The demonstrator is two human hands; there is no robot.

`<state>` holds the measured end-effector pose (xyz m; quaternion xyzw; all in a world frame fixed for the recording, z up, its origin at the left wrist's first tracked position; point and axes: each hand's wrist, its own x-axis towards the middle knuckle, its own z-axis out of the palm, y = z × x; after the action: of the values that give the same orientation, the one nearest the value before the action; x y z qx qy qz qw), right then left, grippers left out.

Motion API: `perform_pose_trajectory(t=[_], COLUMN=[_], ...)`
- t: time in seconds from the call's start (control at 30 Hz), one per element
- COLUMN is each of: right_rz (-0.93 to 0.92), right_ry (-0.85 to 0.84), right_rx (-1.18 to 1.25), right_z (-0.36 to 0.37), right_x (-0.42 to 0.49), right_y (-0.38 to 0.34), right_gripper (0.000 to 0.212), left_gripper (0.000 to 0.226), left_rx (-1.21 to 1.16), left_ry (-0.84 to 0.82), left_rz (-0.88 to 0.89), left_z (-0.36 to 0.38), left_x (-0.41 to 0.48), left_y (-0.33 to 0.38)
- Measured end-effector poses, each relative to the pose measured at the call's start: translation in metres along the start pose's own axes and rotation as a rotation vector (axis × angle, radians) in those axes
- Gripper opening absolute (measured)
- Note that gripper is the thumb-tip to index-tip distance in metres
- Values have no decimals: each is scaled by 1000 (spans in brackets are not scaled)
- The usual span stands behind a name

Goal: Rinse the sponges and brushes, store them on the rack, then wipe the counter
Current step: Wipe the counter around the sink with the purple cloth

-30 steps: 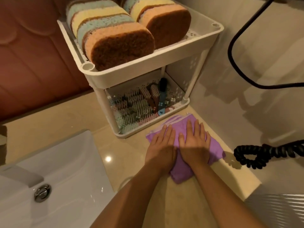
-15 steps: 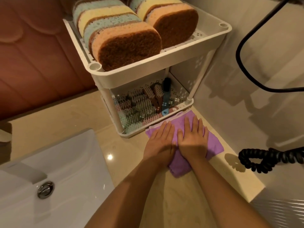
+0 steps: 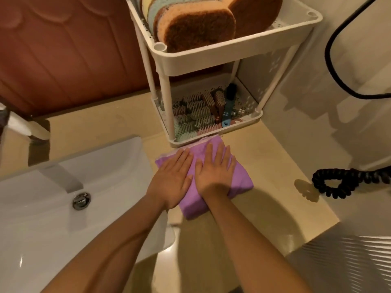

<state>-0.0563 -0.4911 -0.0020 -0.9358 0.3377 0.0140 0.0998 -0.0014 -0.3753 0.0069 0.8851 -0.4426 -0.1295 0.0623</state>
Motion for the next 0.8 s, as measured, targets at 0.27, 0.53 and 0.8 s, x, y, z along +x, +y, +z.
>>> perform_pose_trajectory(t=[0.27,0.53,0.8], right_rz=[-129,-67,-32], right_ry=[-45,21,-112], right_rx=[-16,-9,60], right_z=[8,17,12], right_x=[-37,-91,-156], right_y=[-16,-8,-9], right_gripper=[59,62,86], left_gripper=[58,59,61], left_rx=[-37,-105,-214], left_ry=[-14,-33,-79], left_rz=[-131,-139,-84], left_z=[5,17,31], left_x=[-53,-99,-157], left_y=[0,19,19])
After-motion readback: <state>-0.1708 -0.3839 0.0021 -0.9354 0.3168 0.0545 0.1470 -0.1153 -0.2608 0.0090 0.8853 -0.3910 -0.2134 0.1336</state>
